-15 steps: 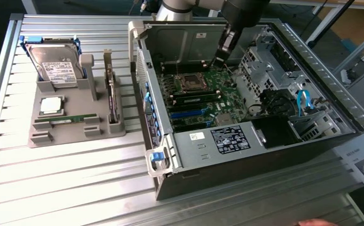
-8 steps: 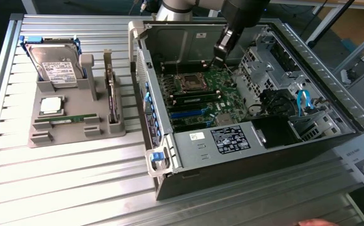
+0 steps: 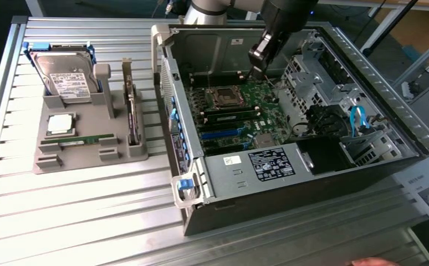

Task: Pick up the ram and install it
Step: 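Press down the ram until it locks into place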

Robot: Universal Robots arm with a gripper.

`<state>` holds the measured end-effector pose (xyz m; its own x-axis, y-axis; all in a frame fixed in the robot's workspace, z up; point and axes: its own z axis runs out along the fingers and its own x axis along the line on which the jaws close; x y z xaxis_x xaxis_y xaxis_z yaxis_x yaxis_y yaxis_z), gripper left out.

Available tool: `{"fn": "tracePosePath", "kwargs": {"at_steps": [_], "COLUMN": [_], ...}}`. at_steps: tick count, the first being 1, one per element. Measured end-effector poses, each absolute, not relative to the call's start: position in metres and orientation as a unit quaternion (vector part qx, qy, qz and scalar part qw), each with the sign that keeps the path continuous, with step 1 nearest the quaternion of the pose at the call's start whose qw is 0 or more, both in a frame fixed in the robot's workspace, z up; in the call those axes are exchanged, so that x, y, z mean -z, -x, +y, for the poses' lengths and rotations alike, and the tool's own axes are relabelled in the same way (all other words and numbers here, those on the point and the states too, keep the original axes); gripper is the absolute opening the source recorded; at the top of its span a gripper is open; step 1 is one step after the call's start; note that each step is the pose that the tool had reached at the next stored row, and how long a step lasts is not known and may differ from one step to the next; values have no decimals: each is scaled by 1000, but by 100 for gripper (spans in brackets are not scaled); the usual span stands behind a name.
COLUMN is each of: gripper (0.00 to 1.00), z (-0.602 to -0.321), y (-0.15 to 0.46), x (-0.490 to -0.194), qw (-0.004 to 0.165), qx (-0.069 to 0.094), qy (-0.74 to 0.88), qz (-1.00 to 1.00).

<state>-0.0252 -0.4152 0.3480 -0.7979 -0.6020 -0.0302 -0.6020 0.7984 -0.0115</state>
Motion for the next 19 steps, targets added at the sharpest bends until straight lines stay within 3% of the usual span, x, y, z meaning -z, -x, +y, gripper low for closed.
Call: {"fn": "tracePosePath", "kwargs": {"at_steps": [19], "gripper": [10], "z": [-415], "y": [25], "x": [-348], "qw": [16], "qx": [3], "qy": [169], "qz": [986]}}
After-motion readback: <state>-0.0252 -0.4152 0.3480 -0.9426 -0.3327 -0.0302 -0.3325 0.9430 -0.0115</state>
